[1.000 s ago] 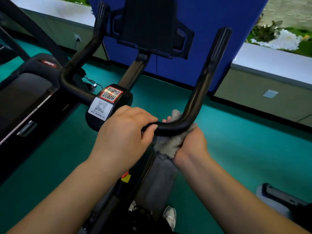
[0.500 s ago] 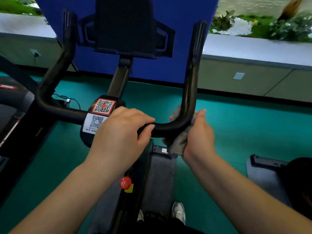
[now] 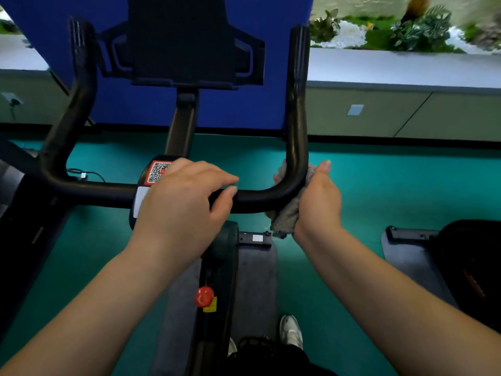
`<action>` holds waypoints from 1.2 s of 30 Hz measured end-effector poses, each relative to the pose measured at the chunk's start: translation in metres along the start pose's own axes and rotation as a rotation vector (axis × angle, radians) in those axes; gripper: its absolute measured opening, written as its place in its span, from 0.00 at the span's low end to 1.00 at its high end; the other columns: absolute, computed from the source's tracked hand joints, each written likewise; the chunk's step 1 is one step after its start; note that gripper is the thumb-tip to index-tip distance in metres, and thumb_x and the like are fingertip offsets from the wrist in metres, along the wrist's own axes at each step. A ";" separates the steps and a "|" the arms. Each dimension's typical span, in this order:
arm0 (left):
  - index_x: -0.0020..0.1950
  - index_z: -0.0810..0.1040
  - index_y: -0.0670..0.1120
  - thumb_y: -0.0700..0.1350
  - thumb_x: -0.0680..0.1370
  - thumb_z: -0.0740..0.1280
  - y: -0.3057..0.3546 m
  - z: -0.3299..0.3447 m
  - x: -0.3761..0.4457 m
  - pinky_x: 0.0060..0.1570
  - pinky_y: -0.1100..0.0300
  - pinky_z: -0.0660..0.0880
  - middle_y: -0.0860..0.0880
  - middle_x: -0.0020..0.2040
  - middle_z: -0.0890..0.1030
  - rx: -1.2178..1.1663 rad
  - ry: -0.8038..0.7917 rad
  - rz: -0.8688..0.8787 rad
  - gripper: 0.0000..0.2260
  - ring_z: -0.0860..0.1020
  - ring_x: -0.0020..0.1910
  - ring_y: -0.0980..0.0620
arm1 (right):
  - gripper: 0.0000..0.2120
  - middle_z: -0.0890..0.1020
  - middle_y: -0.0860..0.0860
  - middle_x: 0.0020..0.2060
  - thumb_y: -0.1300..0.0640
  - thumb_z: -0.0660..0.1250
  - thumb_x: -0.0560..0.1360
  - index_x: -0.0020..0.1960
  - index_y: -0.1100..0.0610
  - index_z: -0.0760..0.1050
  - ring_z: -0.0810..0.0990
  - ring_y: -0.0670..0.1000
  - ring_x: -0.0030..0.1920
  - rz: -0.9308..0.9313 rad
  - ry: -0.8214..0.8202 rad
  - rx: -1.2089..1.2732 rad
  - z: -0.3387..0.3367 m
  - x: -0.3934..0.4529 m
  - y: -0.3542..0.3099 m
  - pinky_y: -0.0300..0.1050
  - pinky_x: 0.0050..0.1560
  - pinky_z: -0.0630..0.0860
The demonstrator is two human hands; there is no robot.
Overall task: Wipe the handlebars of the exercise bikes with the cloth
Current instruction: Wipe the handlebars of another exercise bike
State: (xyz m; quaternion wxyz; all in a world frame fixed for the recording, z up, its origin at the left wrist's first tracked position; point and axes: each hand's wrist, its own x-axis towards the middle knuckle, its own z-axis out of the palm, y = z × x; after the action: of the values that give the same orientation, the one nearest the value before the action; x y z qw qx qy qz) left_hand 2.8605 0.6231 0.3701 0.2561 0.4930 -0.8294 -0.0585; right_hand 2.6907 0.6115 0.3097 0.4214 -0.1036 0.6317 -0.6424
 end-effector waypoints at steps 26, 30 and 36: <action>0.48 0.84 0.45 0.43 0.76 0.66 -0.041 0.013 -0.005 0.50 0.61 0.66 0.52 0.45 0.82 0.046 0.266 0.037 0.07 0.72 0.46 0.46 | 0.07 0.76 0.46 0.34 0.55 0.63 0.79 0.45 0.57 0.71 0.74 0.34 0.28 -0.042 -0.458 -0.253 0.020 -0.096 0.047 0.27 0.30 0.68; 0.48 0.84 0.46 0.42 0.76 0.66 -0.042 0.012 -0.005 0.51 0.64 0.64 0.52 0.46 0.83 0.033 0.268 0.037 0.07 0.73 0.46 0.46 | 0.08 0.75 0.45 0.30 0.52 0.66 0.77 0.41 0.53 0.71 0.74 0.39 0.28 0.002 -0.456 -0.290 0.030 -0.097 0.051 0.37 0.32 0.70; 0.49 0.84 0.46 0.43 0.76 0.66 -0.043 0.012 -0.007 0.52 0.64 0.63 0.53 0.47 0.83 0.028 0.249 0.044 0.07 0.73 0.46 0.45 | 0.02 0.85 0.50 0.42 0.57 0.66 0.77 0.49 0.55 0.77 0.84 0.46 0.44 0.021 -0.426 -0.165 0.008 -0.087 0.044 0.40 0.45 0.79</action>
State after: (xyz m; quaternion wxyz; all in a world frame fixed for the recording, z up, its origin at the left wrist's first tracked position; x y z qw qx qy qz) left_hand 2.8914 0.6053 0.3424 0.3514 0.4816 -0.8026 0.0202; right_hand 2.7679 0.6712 0.3061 0.5420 -0.2644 0.5801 -0.5476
